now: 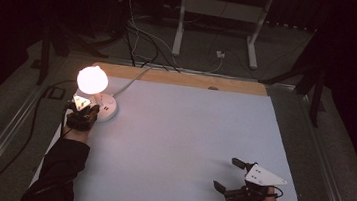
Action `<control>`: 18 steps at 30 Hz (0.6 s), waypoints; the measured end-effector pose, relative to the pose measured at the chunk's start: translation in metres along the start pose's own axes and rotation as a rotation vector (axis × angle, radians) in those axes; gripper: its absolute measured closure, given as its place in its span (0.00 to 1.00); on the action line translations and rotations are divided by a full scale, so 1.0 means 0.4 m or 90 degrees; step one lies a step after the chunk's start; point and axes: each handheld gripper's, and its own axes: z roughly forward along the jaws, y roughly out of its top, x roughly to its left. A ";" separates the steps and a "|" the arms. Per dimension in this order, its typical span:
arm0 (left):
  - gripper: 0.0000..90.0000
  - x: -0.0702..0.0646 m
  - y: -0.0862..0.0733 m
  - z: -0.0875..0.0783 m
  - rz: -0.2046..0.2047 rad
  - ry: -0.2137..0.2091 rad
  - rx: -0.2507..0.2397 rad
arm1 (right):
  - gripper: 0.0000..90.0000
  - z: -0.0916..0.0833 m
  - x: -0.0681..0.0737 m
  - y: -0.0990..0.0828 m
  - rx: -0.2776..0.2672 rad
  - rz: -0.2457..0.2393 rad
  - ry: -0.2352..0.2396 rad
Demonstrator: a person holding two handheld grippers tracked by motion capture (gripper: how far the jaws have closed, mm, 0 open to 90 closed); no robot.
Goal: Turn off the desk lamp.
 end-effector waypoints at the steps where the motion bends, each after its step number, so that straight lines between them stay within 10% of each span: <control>1: 1.00 0.000 0.002 -0.003 0.000 0.000 -0.001 | 0.00 0.000 0.001 0.000 0.002 -0.001 0.001; 18: 1.00 0.001 -0.016 0.014 0.001 -0.004 0.021 | 0.00 0.002 0.003 -0.001 0.005 -0.001 0.001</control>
